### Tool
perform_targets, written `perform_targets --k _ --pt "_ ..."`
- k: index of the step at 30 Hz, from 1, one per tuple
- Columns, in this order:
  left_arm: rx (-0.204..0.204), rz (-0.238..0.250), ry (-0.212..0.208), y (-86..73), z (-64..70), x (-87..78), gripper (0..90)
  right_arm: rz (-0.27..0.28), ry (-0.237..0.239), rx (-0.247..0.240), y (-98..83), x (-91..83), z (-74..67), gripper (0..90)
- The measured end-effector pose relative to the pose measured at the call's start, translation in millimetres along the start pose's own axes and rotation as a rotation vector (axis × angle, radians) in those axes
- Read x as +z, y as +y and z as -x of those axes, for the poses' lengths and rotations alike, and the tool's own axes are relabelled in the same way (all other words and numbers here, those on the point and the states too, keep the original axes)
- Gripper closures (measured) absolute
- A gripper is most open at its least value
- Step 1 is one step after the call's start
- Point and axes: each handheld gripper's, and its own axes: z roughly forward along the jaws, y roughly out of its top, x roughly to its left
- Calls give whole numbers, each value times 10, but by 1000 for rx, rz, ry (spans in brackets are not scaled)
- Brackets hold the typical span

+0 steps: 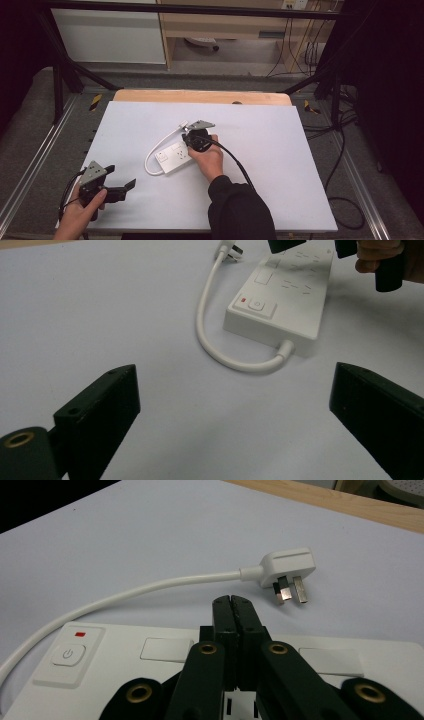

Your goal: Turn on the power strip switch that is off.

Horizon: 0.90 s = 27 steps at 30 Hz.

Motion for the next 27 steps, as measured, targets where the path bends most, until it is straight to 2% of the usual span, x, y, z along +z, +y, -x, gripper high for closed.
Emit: perform_targets --k 6,24,27 --pt "-1 0 0 -1 4 2 60 -11 -5 -11 -27 17 -3 900" --pt "13 -11 -8 3 18 12 60 -16 -3 -3 -81 45 -18 900" --pt "14 -12 -9 2 20 12 60 -13 0 10 -85 47 -23 900"
